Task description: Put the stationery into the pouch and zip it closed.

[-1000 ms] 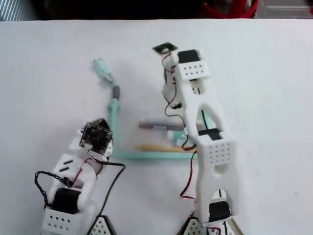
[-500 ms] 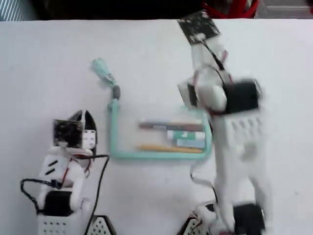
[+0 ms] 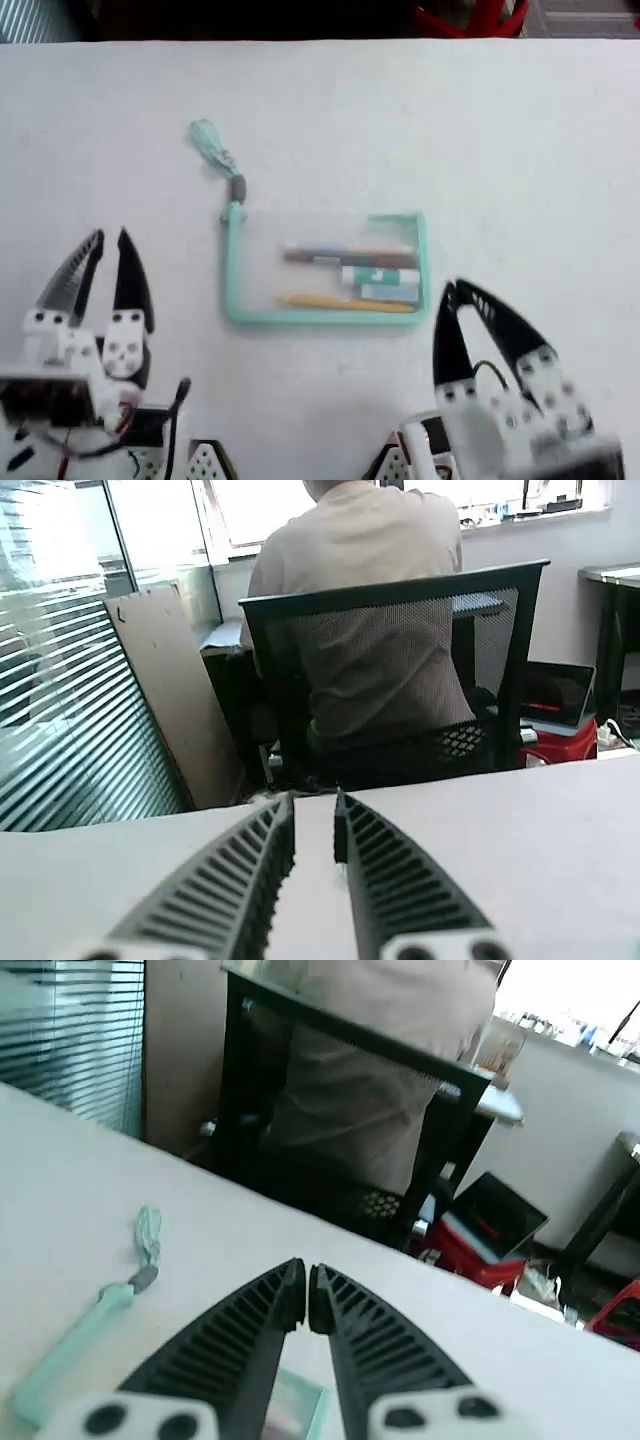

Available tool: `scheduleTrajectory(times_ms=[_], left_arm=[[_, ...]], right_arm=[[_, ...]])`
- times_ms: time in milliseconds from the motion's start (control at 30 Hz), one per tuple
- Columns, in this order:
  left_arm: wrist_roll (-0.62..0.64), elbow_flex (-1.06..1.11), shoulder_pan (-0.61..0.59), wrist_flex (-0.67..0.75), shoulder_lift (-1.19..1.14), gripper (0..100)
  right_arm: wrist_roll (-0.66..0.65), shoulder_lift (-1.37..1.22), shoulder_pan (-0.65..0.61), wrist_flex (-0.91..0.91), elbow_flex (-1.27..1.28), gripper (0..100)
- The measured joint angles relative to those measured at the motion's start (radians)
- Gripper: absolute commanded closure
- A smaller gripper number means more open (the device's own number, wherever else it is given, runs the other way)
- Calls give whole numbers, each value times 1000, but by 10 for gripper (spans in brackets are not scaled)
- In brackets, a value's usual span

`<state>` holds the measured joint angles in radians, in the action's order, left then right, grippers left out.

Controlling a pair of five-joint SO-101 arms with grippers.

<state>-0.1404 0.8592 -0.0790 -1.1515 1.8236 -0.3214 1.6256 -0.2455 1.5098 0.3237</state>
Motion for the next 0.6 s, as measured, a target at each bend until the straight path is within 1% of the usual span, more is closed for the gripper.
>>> scheduleTrajectory(times_ms=[100, 233, 300, 367, 467, 600], left_arm=[[0, -87, -8, -68, 2, 910], [-6, -112, -8, -157, 2, 910], [-9, -112, -8, -169, 2, 910], [-9, -100, -8, -166, 2, 910], [-9, -6, -8, -87, 2, 910], [-9, 259, -8, 115, 2, 910]], right_arm=[[-2, 140, 29, 9, 44, 980], [-2, 172, 175, 46, 77, 980], [-2, 181, 253, 52, 77, 980], [-2, 181, 293, 52, 75, 980], [26, 181, 305, 52, 91, 980], [112, 181, 295, 15, 187, 977]])
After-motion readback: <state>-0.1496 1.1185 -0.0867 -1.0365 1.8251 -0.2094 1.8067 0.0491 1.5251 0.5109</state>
